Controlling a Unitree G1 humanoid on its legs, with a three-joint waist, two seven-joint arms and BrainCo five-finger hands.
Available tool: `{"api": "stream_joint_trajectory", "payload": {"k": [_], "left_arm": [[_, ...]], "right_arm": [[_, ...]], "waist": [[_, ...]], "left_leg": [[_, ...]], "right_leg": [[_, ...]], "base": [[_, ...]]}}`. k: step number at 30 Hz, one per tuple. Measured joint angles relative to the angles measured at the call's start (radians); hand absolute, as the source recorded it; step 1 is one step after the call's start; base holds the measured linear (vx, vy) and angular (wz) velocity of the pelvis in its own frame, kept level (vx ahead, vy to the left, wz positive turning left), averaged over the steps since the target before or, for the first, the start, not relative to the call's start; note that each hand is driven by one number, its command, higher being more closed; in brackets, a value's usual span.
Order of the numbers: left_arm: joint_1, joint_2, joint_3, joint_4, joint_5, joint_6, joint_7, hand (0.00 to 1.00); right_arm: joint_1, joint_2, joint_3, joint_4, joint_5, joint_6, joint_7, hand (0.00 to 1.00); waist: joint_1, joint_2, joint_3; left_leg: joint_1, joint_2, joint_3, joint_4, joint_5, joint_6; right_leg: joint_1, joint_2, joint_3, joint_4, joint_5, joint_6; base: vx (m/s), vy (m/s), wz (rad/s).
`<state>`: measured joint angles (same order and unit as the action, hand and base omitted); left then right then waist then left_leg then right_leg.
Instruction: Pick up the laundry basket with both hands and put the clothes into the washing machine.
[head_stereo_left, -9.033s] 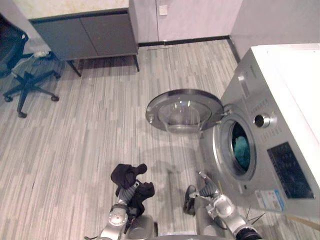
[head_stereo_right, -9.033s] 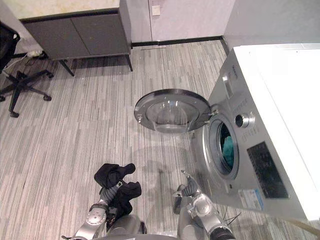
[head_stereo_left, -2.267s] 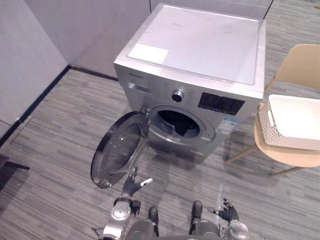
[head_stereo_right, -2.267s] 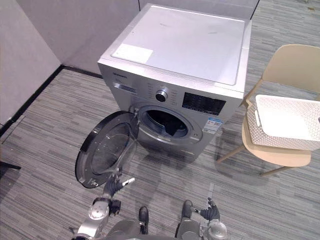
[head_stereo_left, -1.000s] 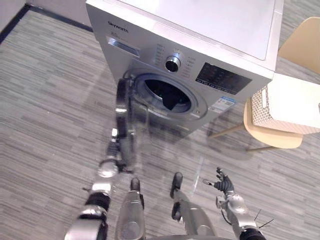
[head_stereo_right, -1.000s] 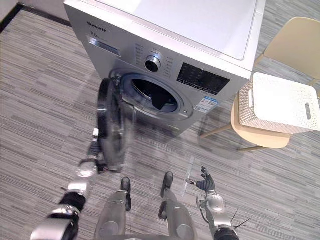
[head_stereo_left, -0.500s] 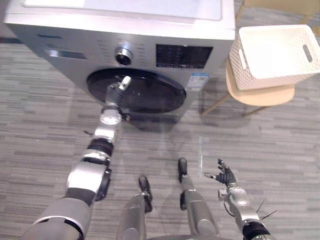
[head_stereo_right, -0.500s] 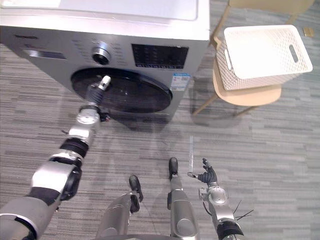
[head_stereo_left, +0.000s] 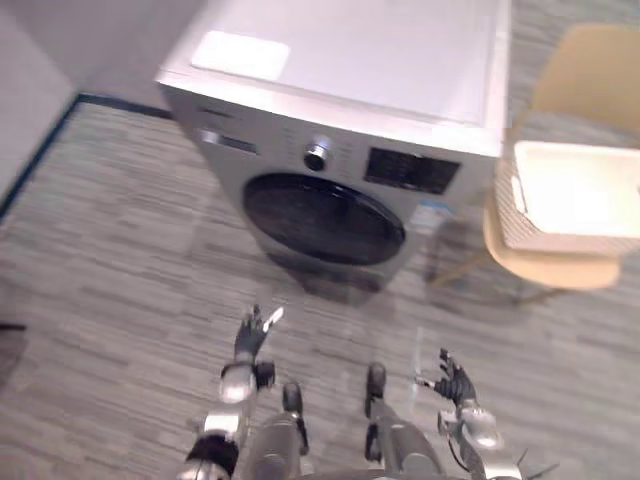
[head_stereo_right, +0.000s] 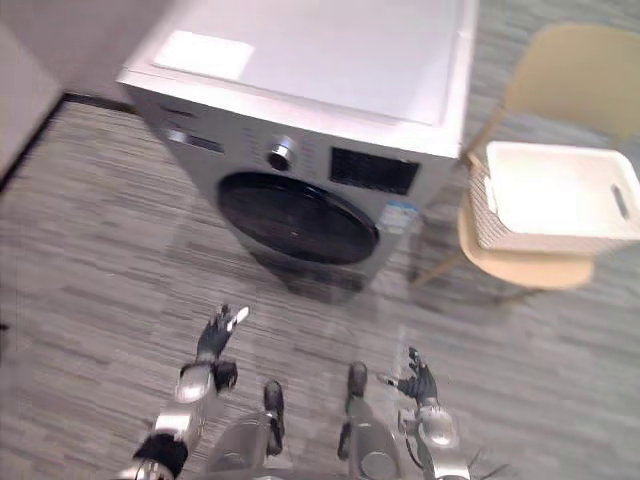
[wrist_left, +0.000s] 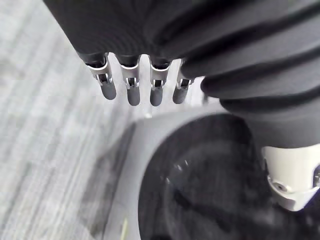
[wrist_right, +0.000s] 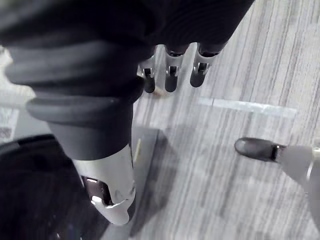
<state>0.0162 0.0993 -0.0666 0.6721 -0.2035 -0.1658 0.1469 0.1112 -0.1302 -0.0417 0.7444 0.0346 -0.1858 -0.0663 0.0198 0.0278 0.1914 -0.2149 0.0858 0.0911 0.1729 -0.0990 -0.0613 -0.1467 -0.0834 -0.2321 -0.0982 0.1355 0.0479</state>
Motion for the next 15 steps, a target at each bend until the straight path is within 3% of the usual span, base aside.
{"api": "stream_joint_trajectory", "payload": {"k": [4,7,8,10,11,12,13,14,15], "left_arm": [[0.121,-0.009,0.04,0.01,-0.022,-0.008,-0.04,0.0],[0.104,-0.03,0.079,0.102,-0.02,-0.014,-0.05,0.0],[0.098,-0.044,0.106,0.149,-0.019,-0.014,-0.052,0.0],[0.103,-0.038,0.142,0.199,-0.017,-0.013,-0.051,0.0],[0.111,-0.028,0.154,0.219,-0.014,-0.011,-0.047,0.0],[0.128,-0.015,0.158,0.23,0.001,-0.007,-0.039,0.0],[0.139,-0.016,0.176,0.227,0.002,-0.008,-0.037,0.0],[0.153,-0.015,0.189,0.227,0.003,-0.007,-0.038,0.0],[0.172,-0.012,0.189,0.23,0.005,-0.006,-0.04,0.0]], "right_arm": [[-0.008,0.002,0.001,0.058,-0.017,0.0,0.0,0.0],[-0.043,0.0,0.001,0.104,-0.016,0.001,-0.016,0.0],[-0.067,-0.011,0.002,0.11,-0.015,0.002,-0.025,0.0],[-0.097,-0.012,0.009,0.113,-0.017,0.01,-0.026,0.0],[-0.109,-0.002,0.015,0.113,-0.023,0.014,-0.026,0.0],[-0.114,0.008,0.026,0.113,-0.033,0.015,-0.026,0.0],[-0.115,0.007,0.035,0.113,-0.041,0.017,-0.024,0.0],[-0.117,0.005,0.052,0.114,-0.05,0.017,-0.019,0.0],[-0.124,0.004,0.075,0.115,-0.056,0.018,-0.016,0.0]], "waist": [[0.003,0.038,-0.032],[-0.004,0.037,-0.034],[0.003,0.042,-0.037],[0.028,0.013,-0.032],[0.036,0.0,-0.03],[0.049,-0.017,-0.028],[0.057,-0.019,-0.028],[0.055,-0.02,-0.028],[0.051,-0.022,-0.026]], "left_leg": [[0.015,-0.035,-0.111,-0.045,0.039,0.004],[-0.002,0.038,0.156,-0.064,0.055,0.029],[-0.001,0.065,0.26,-0.049,0.101,0.034],[0.003,0.04,0.248,-0.046,0.093,0.044],[0.002,0.023,0.241,-0.029,0.079,0.053],[0.0,0.01,0.236,0.023,0.033,0.063],[-0.003,0.004,0.226,0.071,-0.014,0.071],[-0.003,-0.004,0.217,0.115,-0.063,0.079],[0.001,-0.022,0.2,0.166,-0.115,0.091]], "right_leg": [[0.067,-0.031,-0.153,0.019,-0.051,0.021],[0.095,-0.085,-0.311,0.073,-0.093,0.04],[0.095,-0.099,-0.346,0.1,-0.108,0.058],[0.097,-0.127,-0.341,0.109,-0.11,0.063],[0.111,-0.139,-0.346,0.11,-0.112,0.067],[0.129,-0.166,-0.354,0.137,-0.132,0.093],[0.133,-0.192,-0.356,0.191,-0.166,0.103],[0.131,-0.234,-0.357,0.271,-0.205,0.119],[0.104,-0.304,-0.334,0.436,-0.243,0.111]], "base": [[0.07,0.036,1.19],[0.05,0.103,1.55],[0.1,0.147,0.76],[0.1,0.156,0.36],[0.12,0.199,0.31],[0.14,0.233,0.37],[0.12,0.198,0.36],[0.11,0.222,0.31],[0.13,0.242,0.51]]}}
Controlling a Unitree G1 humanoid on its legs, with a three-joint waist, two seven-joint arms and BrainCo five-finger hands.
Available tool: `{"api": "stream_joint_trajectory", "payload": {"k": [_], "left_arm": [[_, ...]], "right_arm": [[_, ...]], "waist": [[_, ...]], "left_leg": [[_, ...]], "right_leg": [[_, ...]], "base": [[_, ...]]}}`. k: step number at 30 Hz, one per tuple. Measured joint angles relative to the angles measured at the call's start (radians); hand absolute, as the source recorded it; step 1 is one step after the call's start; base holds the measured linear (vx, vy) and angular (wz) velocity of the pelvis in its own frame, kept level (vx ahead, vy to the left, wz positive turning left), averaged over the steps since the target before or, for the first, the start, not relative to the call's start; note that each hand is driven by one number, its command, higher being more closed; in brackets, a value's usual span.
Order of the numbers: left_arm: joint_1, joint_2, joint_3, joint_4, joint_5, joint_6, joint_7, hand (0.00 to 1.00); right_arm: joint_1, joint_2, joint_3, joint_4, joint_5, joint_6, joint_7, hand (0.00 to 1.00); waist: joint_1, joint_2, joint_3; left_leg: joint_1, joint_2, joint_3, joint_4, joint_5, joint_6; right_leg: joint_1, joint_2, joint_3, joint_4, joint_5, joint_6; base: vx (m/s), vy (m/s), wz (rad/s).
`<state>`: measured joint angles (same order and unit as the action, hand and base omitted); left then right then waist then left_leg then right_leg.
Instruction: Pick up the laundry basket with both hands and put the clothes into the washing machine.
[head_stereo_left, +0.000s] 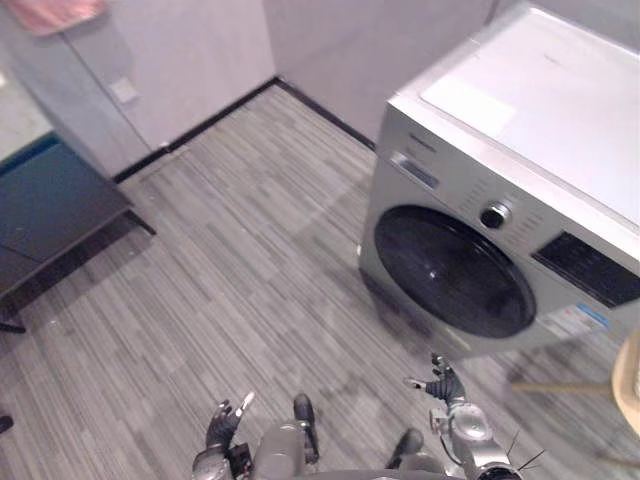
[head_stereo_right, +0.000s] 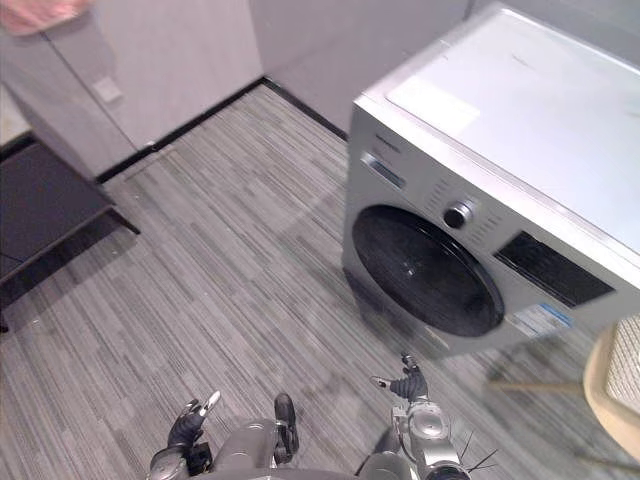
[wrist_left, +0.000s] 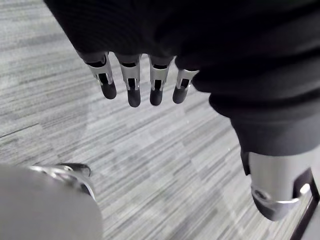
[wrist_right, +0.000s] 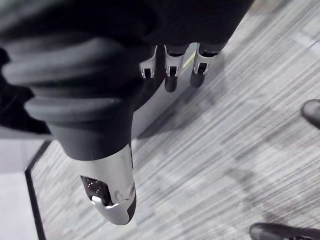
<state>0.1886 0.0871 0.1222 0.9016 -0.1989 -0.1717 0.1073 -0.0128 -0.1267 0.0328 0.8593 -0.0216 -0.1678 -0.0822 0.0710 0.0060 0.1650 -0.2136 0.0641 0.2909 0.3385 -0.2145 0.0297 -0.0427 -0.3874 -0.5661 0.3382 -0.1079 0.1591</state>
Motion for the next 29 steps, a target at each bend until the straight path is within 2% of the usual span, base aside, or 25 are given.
{"api": "stream_joint_trajectory", "payload": {"k": [1,2,3,4,5,6,8,9,10,11,12,13,14,15,16,17,18,19,20,21,23,26,27,28,29], "left_arm": [[0.012,0.0,-0.005,0.0,0.003,0.001,-0.005,0.0],[0.012,0.003,-0.009,-0.004,0.008,0.001,-0.008,0.0],[0.007,0.018,-0.016,-0.034,0.014,0.0,-0.015,0.0],[0.001,0.029,-0.027,-0.061,0.014,-0.001,-0.015,0.0],[-0.005,0.038,-0.033,-0.077,0.014,-0.001,-0.014,0.0],[-0.025,0.05,-0.04,-0.099,0.014,-0.003,-0.014,0.0],[-0.054,0.061,-0.05,-0.116,0.013,-0.011,-0.012,0.0],[-0.076,0.059,-0.074,-0.119,0.013,-0.013,-0.012,0.0],[-0.087,0.058,-0.084,-0.12,0.013,-0.014,-0.013,0.0],[-0.096,0.05,-0.091,-0.131,0.013,-0.018,-0.012,0.0],[-0.101,0.049,-0.096,-0.146,0.013,-0.03,-0.012,0.0],[-0.102,0.05,-0.101,-0.149,0.014,-0.036,-0.012,0.0],[-0.101,0.052,-0.121,-0.149,0.015,-0.04,-0.012,0.0],[-0.101,0.038,-0.12,-0.149,0.015,-0.04,-0.011,0.0],[-0.093,0.03,-0.118,-0.155,0.015,-0.042,-0.01,0.0],[-0.089,0.03,-0.117,-0.154,0.015,-0.041,-0.008,0.0],[-0.088,0.026,-0.115,-0.154,0.015,-0.036,-0.003,0.0],[-0.084,0.02,-0.11,-0.154,0.014,-0.036,0.002,0.0],[-0.082,0.014,-0.109,-0.155,0.014,-0.036,0.003,0.0],[-0.083,0.006,-0.11,-0.155,0.014,-0.036,0.001,0.0],[-0.089,-0.006,-0.11,-0.164,0.015,-0.037,0.0,0.0],[-0.12,-0.003,-0.11,-0.164,0.024,-0.037,-0.002,0.0],[-0.122,0.0,-0.11,-0.164,0.029,-0.038,-0.002,0.0],[-0.112,0.002,-0.111,-0.161,0.038,-0.038,-0.002,0.0],[-0.118,0.012,-0.11,-0.151,0.039,-0.036,-0.002,0.0]], "right_arm": [[0.001,0.0,0.009,-0.002,0.0,0.0,0.001,0.0],[0.004,-0.001,0.014,-0.001,0.0,0.001,0.001,0.0],[0.008,0.003,0.024,0.002,0.0,0.005,0.006,0.0],[0.006,0.01,0.027,0.002,0.0,0.005,0.019,0.0],[0.002,0.012,0.027,0.002,0.0,0.005,0.022,0.0],[-0.005,0.009,0.026,-0.001,0.001,0.005,0.022,0.0],[-0.016,-0.001,0.025,-0.013,0.002,0.004,0.02,0.0],[-0.017,-0.014,0.024,-0.029,0.002,0.003,0.02,0.0],[-0.016,-0.02,0.024,-0.034,0.002,0.003,0.02,0.0],[-0.014,-0.027,0.024,-0.042,0.002,0.003,0.02,0.0],[-0.007,-0.029,0.024,-0.051,0.002,0.002,0.02,0.0],[-0.001,-0.032,0.024,-0.055,0.002,0.001,0.021,0.0],[0.018,-0.041,0.022,-0.061,0.002,0.0,0.022,0.0],[0.012,-0.049,0.02,-0.06,0.002,0.0,0.022,0.0],[-0.01,-0.057,0.016,-0.058,0.002,-0.001,0.022,0.0],[-0.021,-0.055,0.016,-0.055,0.001,-0.001,0.022,0.0],[-0.032,-0.055,0.017,-0.05,0.001,-0.001,0.022,0.0],[-0.031,-0.055,0.018,-0.045,0.002,0.0,0.022,0.0],[-0.028,-0.052,0.017,-0.041,0.002,0.0,0.022,0.0],[-0.025,-0.045,0.016,-0.041,0.002,-0.002,0.021,0.0],[-0.032,-0.052,-0.005,-0.04,0.002,-0.003,0.019,0.0],[-0.035,-0.061,-0.047,-0.038,0.002,-0.003,0.015,0.0],[-0.031,-0.061,-0.053,-0.029,0.002,-0.003,0.015,0.0],[-0.029,-0.071,-0.054,-0.017,0.001,-0.003,0.016,0.0],[-0.029,-0.058,-0.052,-0.006,0.001,-0.001,0.015,0.0]], "waist": [[-0.007,0.001,0.0],[-0.009,0.0,0.001],[-0.016,0.005,0.004],[-0.031,0.002,0.015],[-0.034,0.003,0.02],[-0.044,-0.008,0.024],[-0.061,-0.017,0.03],[-0.063,-0.012,0.035],[-0.068,-0.009,0.038],[-0.083,-0.01,0.04],[-0.087,-0.017,0.04],[-0.091,-0.017,0.04],[-0.116,-0.02,0.034],[-0.109,0.007,0.035],[-0.089,0.031,0.032],[-0.083,0.033,0.032],[-0.083,0.041,0.037],[-0.08,0.04,0.039],[-0.074,0.038,0.041],[-0.078,0.036,0.04],[-0.083,0.03,0.041],[-0.086,0.03,0.041],[-0.082,0.036,0.039],[-0.082,0.06,0.033],[-0.078,0.043,0.036]], "left_leg": [[0.003,-0.018,-0.028,0.029,-0.029,0.016],[0.007,-0.035,-0.045,0.038,-0.038,0.027],[0.031,-0.052,-0.097,0.051,-0.054,0.05],[0.035,-0.062,-0.155,0.061,-0.062,0.067],[0.04,-0.069,-0.186,0.058,-0.064,0.07],[0.054,-0.085,-0.252,0.047,-0.066,0.074],[0.088,-0.109,-0.328,0.025,-0.073,0.079],[0.119,-0.119,-0.386,0.017,-0.081,0.078],[0.132,-0.126,-0.417,0.018,-0.083,0.07],[0.162,-0.139,-0.486,0.018,-0.096,0.053],[0.189,-0.15,-0.551,0.025,-0.12,0.034],[0.202,-0.151,-0.576,0.031,-0.136,0.028],[0.233,-0.148,-0.639,0.069,-0.17,-0.011],[0.224,-0.13,-0.642,0.094,-0.172,-0.024],[0.188,-0.093,-0.609,0.159,-0.147,-0.073],[0.174,-0.082,-0.586,0.187,-0.13,-0.101],[0.139,-0.058,-0.532,0.272,-0.081,-0.168],[0.112,-0.033,-0.481,0.354,-0.026,-0.169],[0.09,0.008,-0.413,0.417,-0.033,-0.168],[0.087,0.044,-0.343,0.428,-0.049,-0.143],[0.056,0.074,-0.266,0.364,-0.062,-0.12],[-0.006,0.079,-0.234,0.11,-0.045,-0.135],[0.0,0.083,-0.231,-0.026,0.028,-0.154],[0.01,0.107,-0.228,-0.106,0.175,-0.126],[0.019,0.096,-0.221,-0.101,0.181,-0.126]], "right_leg": [[-0.052,-0.054,0.046,0.171,0.01,-0.065],[-0.088,-0.075,0.091,0.263,0.035,-0.115],[-0.185,-0.079,0.233,0.452,0.069,-0.163],[-0.229,-0.028,0.289,0.54,-0.015,-0.111],[-0.248,0.004,0.298,0.56,-0.054,-0.107],[-0.294,0.068,0.302,0.534,-0.113,-0.11],[-0.343,0.137,0.309,0.41,-0.129,-0.095],[-0.375,0.183,0.347,0.271,-0.111,-0.07],[-0.382,0.198,0.37,0.208,-0.095,-0.052],[-0.378,0.223,0.422,0.05,-0.044,-0.042],[-0.383,0.228,0.481,-0.032,0.003,-0.039],[-0.382,0.225,0.506,-0.033,0.033,-0.04],[-0.368,0.228,0.502,0.048,0.121,-0.088],[-0.367,0.229,0.472,0.079,0.103,-0.097],[-0.362,0.245,0.439,0.103,0.058,-0.129],[-0.357,0.25,0.429,0.108,0.046,-0.139],[-0.319,0.265,0.405,0.093,0.028,-0.16],[-0.266,0.278,0.391,0.056,0.021,-0.171],[-0.199,0.294,0.376,0.007,0.02,-0.175],[-0.141,0.297,0.355,-0.031,0.021,-0.176],[-0.085,0.293,0.339,-0.084,0.021,-0.176],[-0.05,0.259,0.286,-0.135,0.027,-0.164],[-0.035,0.258,0.277,-0.144,0.029,-0.149],[-0.007,0.284,0.278,-0.166,0.021,-0.12],[0.002,0.279,0.286,-0.171,0.023,-0.108]], "base": [[0.1,0.198,0.59],[0.23,0.244,0.95],[0.27,0.168,1.15],[0.32,0.178,1.27],[0.27,0.042,1.45],[0.23,0.02,1.24],[0.37,-0.018,1.51],[0.36,-0.042,1.6],[0.51,-0.138,1.79],[0.47,-0.222,1.87],[0.58,-0.292,1.92],[0.52,-0.343,2.28],[0.45,-0.292,1.71],[0.55,-0.333,1.48],[0.42,-0.246,0.37],[0.49,-0.297,0.3],[0.46,-0.292,0.26],[0.51,-0.309,0.31],[0.45,-0.25,0.31],[0.39,-0.182,0.34],[0.24,-0.072,0.31],[0.14,0.057,0.49],[0.12,0.168,0.19],[0.13,0.196,0.11],[0.09,0.132,-0.01]]}}
